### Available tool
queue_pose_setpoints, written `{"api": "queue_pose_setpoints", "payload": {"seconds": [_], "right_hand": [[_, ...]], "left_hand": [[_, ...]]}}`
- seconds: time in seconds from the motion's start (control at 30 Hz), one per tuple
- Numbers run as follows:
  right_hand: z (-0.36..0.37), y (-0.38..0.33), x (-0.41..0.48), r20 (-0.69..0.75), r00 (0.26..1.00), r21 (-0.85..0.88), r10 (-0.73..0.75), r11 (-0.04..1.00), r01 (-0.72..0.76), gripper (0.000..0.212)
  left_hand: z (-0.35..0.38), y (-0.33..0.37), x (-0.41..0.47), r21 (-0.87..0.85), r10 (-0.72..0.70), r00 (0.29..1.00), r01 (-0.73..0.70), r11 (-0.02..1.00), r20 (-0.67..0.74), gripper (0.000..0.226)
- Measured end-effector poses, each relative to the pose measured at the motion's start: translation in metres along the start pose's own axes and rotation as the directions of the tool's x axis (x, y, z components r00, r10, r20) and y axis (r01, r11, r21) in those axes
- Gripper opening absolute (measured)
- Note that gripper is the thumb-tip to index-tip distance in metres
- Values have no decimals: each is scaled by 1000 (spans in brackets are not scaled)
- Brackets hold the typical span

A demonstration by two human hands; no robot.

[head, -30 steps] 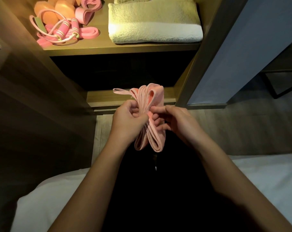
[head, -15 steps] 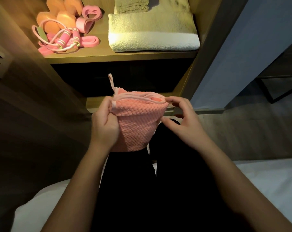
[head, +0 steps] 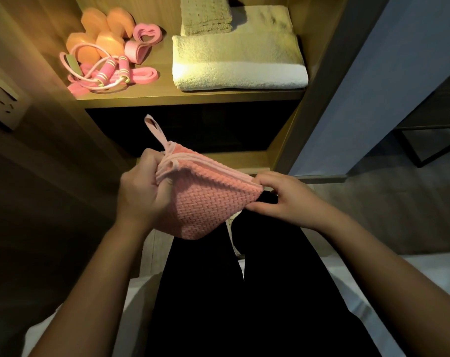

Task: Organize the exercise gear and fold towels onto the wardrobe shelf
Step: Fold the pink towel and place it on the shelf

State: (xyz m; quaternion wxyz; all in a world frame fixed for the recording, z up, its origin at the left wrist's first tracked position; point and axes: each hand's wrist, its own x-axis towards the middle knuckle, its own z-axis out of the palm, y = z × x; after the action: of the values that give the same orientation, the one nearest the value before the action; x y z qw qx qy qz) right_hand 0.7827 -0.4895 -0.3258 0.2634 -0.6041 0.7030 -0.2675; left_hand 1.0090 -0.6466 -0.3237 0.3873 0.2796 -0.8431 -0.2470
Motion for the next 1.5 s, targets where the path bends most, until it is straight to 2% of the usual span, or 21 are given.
{"api": "queue_pose_setpoints", "payload": {"seconds": [0.1, 0.17, 0.23, 0.27, 0.33, 0.4, 0.47, 0.53, 0.6, 0.67, 0.77, 0.83, 0.87, 0.97, 1.03, 1.1, 1.17, 1.23, 1.33, 1.4, 1.5], "right_hand": [[1, 3, 2, -24, 999, -95, 37, 995, -39, 21], [0, 5, 4, -28, 997, -27, 69, 997, -70, 22], [0, 7, 5, -48, 997, 172, 67, 983, -57, 21], [1, 7, 5, -59, 996, 315, 72, 948, -50, 31], [6, 6, 5, -34, 991, 597, 131, 798, -85, 70], [16, 9, 5, 55, 981, 722, 187, 671, -169, 104], [28, 12, 2, 138, 974, 751, 177, 623, -220, 114], [41, 12, -1, 168, 975, 793, 143, 568, -220, 109], [52, 10, 0, 120, 978, 852, 168, 488, -189, 104], [61, 3, 5, 0, 964, 863, 266, 486, -134, 94], [70, -14, 20, -198, 886, 851, 419, 522, -57, 51], [71, -23, 26, -246, 824, 858, 510, 511, -59, 23], [70, -24, 26, -279, 791, 861, 544, 507, -46, 16], [60, -20, 24, -457, 711, 782, 534, 623, 35, 25], [58, -18, 24, -497, 695, 755, 519, 653, 53, 25], [58, -18, 23, -444, 718, 808, 535, 586, 63, 25], [53, -13, 19, -242, 811, 907, 532, 422, -7, 23], [44, -1, 9, 45, 915, 955, 402, 250, -157, 27], [30, 14, -5, 339, 928, 934, 157, 63, -352, 56], [29, 13, -2, 414, 904, 908, 106, 25, -418, 63], [34, -2, 13, 464, 860, 853, 214, 156, -499, 55]], "left_hand": [[10, 2, -4, -12, -68, 996, 69, 998, 50, 25], [16, 5, -5, -4, -90, 993, 91, 996, 81, 35], [19, 6, 0, -30, -129, 989, 132, 991, 78, 40], [19, 6, 3, -62, -163, 985, 167, 984, 65, 40], [20, 6, 12, -153, -291, 957, 291, 944, 25, 35], [23, 3, 20, -288, -491, 871, 466, 836, -15, 30], [25, -2, 26, -444, -681, 732, 603, 662, -20, 33], [27, -5, 30, -571, -782, 624, 643, 510, 4, 35], [29, -6, 29, -642, -819, 573, 637, 427, 23, 34], [33, -5, 26, -681, -836, 547, 629, 374, 47, 35], [40, 1, 22, -699, -841, 536, 630, 339, 74, 41], [43, 3, 20, -705, -845, 531, 624, 336, 67, 42], [42, 3, 19, -715, -850, 524, 614, 334, 52, 40], [37, -3, 20, -747, -871, 492, 572, 338, -17, 38], [37, -4, 20, -754, -876, 482, 565, 335, -29, 38], [40, -3, 20, -759, -871, 492, 564, 325, -7, 38], [39, -4, 19, -749, -859, 511, 581, 318, 32, 36], [33, -8, 18, -718, -839, 541, 609, 337, 65, 31], [25, -9, 17, -666, -798, 589, 646, 373, 125, 28], [27, -2, 16, -631, -765, 622, 663, 402, 167, 28], [36, 12, 15, -584, -713, 659, 684, 437, 238, 36]]}}
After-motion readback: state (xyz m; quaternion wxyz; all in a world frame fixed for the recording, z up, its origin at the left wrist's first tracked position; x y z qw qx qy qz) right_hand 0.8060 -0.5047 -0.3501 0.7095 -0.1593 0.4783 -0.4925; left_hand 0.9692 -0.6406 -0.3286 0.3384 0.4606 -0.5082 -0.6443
